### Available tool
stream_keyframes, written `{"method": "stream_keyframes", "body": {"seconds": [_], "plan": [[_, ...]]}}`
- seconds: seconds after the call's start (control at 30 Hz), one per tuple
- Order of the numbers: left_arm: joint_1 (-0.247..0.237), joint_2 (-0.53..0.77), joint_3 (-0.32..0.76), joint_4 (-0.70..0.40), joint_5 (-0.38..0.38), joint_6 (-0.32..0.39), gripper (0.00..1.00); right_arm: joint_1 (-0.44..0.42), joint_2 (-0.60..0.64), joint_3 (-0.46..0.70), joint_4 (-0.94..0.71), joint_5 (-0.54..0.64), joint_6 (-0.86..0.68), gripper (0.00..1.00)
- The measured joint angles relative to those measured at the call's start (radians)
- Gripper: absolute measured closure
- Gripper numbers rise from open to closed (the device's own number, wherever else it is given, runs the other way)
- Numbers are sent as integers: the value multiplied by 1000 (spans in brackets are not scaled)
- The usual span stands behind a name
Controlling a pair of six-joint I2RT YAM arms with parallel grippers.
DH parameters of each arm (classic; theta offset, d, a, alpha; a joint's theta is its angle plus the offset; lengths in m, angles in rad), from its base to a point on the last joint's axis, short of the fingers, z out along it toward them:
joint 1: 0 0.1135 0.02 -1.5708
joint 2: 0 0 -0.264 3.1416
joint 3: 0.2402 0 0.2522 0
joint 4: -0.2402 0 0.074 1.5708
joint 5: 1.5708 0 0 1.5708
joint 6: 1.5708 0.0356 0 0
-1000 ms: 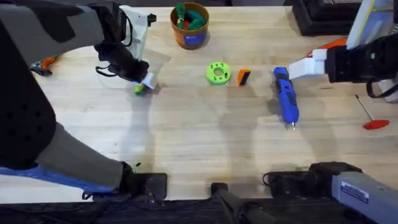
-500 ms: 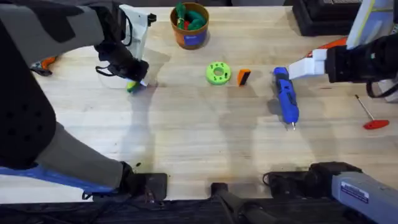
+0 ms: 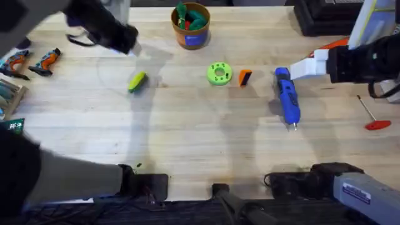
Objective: Pick up the gripper from the table and insert it into the empty holder that is missing its gripper. Then pick up a screw, insert it into the mounting hole, and use the screwdriver to tighten it. Finally, clean up the table by picking up the vegetable and placing it into the bucket.
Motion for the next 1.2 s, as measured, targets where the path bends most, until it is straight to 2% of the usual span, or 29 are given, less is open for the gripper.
{"method": "stream_keyframes", "body": {"seconds": [0.33, 0.63, 0.83, 0.9, 1.2], "plan": [[0, -277, 16, -41, 2, -3, 997, 0, 0, 0, -2, 0, 0, 19], [0, -398, 16, -48, 2, -18, 992, 0, 0, 0, -6, 0, 0, 19], [0, -399, 16, -44, 2, -19, 75, 0, 0, 0, -6, 0, 0, 19], [0, -399, 16, -43, 3, -24, 20, 0, 0, 0, -6, 0, 0, 18], [0, -399, 16, -31, 3, -25, 15, 0, 0, 0, -6, 0, 0, 19]]}}
